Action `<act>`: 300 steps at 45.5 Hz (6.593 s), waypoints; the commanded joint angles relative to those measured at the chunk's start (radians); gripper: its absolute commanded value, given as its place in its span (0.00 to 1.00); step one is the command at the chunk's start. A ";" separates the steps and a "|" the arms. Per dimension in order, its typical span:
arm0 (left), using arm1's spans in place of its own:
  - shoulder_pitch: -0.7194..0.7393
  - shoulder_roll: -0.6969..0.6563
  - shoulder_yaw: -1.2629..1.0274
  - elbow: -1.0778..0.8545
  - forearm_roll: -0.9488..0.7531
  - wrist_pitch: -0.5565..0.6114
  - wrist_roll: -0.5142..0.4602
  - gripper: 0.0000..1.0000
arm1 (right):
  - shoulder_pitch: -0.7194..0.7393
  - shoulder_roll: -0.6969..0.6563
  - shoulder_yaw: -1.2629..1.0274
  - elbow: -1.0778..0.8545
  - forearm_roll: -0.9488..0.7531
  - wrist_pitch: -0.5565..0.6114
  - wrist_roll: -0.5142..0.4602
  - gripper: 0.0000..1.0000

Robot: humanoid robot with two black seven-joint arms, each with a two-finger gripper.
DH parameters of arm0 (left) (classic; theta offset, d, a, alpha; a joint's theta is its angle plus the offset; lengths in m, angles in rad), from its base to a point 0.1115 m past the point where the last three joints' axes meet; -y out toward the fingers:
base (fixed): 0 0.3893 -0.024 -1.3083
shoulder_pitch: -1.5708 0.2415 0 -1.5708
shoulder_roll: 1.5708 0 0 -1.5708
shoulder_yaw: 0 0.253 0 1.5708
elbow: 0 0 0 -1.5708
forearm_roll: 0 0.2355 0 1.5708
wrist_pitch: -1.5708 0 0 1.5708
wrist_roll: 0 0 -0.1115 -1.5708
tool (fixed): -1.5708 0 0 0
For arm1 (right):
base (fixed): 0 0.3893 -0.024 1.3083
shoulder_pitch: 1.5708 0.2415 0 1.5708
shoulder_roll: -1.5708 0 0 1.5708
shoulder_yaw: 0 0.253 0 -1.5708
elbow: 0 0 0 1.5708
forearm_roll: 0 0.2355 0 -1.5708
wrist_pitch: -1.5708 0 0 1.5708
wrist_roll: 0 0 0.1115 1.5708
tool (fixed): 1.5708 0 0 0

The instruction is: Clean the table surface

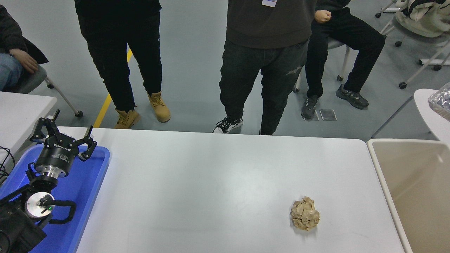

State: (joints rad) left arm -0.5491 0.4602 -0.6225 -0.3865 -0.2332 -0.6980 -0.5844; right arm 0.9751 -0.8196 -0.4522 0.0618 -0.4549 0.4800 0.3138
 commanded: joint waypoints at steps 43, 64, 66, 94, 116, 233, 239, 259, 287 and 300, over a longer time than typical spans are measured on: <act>0.000 0.000 0.001 0.000 0.000 0.000 0.000 1.00 | -0.426 0.295 0.198 -0.045 0.041 -0.327 -0.234 0.00; 0.000 0.000 0.001 0.000 0.000 0.000 0.000 1.00 | -0.441 0.323 0.224 -0.045 0.041 -0.374 -0.254 0.00; 0.000 0.000 0.000 0.000 0.000 0.000 0.000 1.00 | -0.444 0.324 0.224 -0.045 0.042 -0.374 -0.254 0.00; 0.000 0.000 0.000 0.000 0.000 0.000 0.000 1.00 | -0.470 0.333 0.245 -0.043 0.042 -0.385 -0.254 0.00; 0.000 0.000 0.000 0.000 0.000 0.000 0.000 1.00 | -0.470 0.333 0.247 -0.036 0.042 -0.448 -0.254 0.66; 0.000 0.000 0.000 0.000 0.000 0.000 0.000 1.00 | -0.098 0.404 1.681 0.550 0.061 -0.442 -0.005 0.98; 0.000 0.000 0.000 0.000 0.000 0.000 0.000 1.00 | -0.153 0.425 1.713 0.602 0.056 -0.442 -0.005 0.98; 0.000 0.000 0.000 0.000 0.000 0.000 0.000 1.00 | -0.268 0.464 1.689 0.573 0.041 -0.442 0.051 0.98; 0.000 0.000 0.000 0.000 0.000 0.000 0.000 1.00 | -0.289 0.464 1.555 0.536 0.031 -0.442 -0.099 0.98; 0.000 0.000 0.001 0.000 0.000 0.000 0.000 1.00 | -0.283 0.458 1.574 0.535 0.045 -0.443 -0.064 0.98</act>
State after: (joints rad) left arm -0.5492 0.4602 -0.6226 -0.3866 -0.2332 -0.6980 -0.5844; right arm 0.6878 -0.3571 1.1149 0.5989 -0.4192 0.0385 0.2314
